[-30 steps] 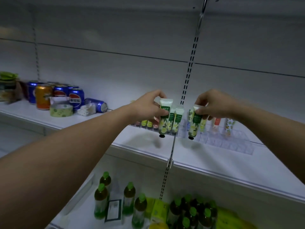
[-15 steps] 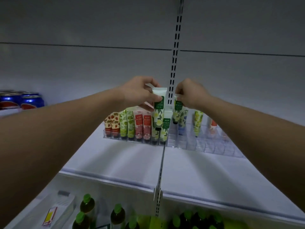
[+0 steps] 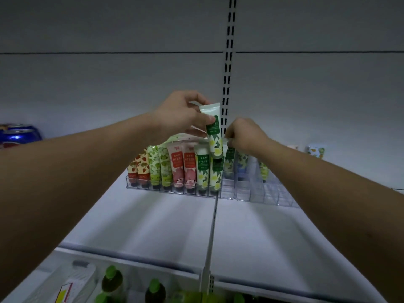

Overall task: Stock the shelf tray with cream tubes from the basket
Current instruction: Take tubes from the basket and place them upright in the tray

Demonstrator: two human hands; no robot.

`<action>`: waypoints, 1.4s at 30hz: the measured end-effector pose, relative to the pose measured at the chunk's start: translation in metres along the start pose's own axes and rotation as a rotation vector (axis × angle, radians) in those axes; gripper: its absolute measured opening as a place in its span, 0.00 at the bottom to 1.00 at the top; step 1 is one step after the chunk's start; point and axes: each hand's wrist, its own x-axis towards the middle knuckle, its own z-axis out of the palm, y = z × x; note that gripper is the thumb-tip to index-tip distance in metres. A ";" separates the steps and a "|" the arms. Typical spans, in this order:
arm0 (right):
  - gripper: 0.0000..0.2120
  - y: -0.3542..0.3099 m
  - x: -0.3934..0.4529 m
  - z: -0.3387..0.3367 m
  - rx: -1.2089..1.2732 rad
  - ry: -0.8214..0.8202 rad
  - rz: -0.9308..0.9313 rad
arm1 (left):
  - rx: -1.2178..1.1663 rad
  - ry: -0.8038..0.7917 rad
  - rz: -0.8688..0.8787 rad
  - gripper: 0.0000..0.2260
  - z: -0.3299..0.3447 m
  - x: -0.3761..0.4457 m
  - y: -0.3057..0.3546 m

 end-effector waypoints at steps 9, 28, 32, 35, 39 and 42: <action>0.11 0.000 -0.044 -0.024 0.089 0.134 0.047 | 0.090 0.140 -0.010 0.09 0.015 -0.011 0.027; 0.28 0.002 -0.178 0.036 0.301 -0.295 -0.161 | 0.544 0.371 0.036 0.09 0.080 0.003 0.016; 0.27 0.005 -0.176 0.039 0.326 -0.274 -0.161 | 0.629 0.358 0.025 0.09 0.088 0.018 0.004; 0.25 0.004 -0.175 0.039 0.328 -0.260 -0.169 | 0.736 0.320 -0.018 0.10 0.095 0.027 -0.004; 0.25 0.004 -0.175 0.040 0.337 -0.264 -0.161 | 0.933 0.288 -0.020 0.06 0.102 0.034 -0.012; 0.25 0.005 -0.174 0.041 0.336 -0.265 -0.153 | 1.033 0.247 -0.061 0.08 0.101 0.033 -0.013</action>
